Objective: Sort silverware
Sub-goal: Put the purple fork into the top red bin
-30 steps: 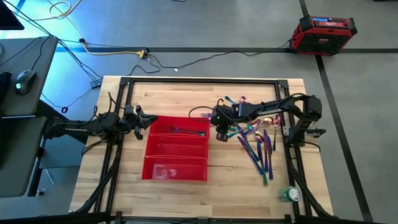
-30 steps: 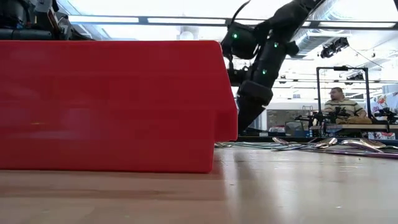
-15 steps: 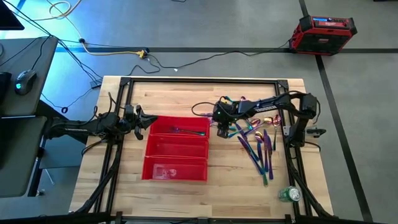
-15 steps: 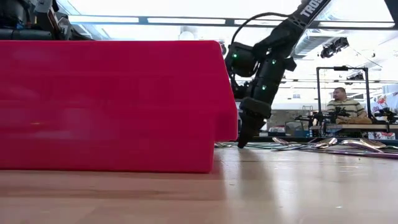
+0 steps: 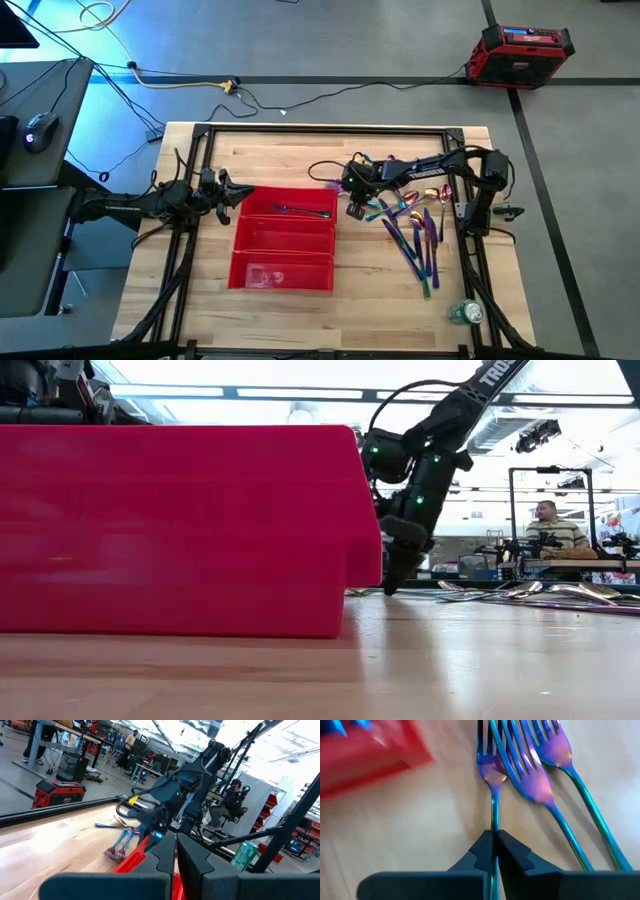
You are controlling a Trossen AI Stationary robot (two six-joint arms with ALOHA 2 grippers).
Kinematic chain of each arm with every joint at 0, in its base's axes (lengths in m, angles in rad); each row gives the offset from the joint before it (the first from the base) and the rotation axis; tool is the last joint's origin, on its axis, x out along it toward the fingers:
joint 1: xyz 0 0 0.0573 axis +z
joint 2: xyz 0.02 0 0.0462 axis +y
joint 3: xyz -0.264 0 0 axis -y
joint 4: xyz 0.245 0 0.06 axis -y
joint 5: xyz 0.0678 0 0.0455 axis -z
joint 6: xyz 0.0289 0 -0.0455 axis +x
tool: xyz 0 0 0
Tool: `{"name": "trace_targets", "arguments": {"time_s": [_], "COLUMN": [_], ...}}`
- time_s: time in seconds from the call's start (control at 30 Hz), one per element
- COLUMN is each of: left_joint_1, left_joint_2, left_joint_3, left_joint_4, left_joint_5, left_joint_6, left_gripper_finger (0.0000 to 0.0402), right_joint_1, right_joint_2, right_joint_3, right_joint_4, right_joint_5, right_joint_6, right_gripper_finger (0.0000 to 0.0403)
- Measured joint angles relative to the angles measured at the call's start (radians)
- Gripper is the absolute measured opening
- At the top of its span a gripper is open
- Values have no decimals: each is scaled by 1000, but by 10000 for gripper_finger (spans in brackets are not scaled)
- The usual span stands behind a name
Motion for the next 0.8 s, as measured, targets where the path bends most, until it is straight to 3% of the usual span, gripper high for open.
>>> {"name": "trace_targets", "arguments": {"time_s": [0.23,0.5,0.63,0.8], "left_joint_1": [0,0,0,0], "left_joint_2": [0,0,0,0], "left_joint_3": [0,0,0,0], "left_joint_4": [2,4,9,20], "left_joint_5": [1,-1,-5,-6], "left_joint_6": [0,-1,0,9], "left_gripper_finger": [0,0,0,0], "right_joint_1": [-17,2,46,113], "right_joint_2": [-117,-223,-205,-66], "right_joint_3": [68,172,257,392], "right_joint_4": [-146,-108,24,101], "right_joint_5": [82,92,20,-50], "right_joint_6": [-6,-41,-89,-123], "right_gripper_finger": [1,0,0,0]}}
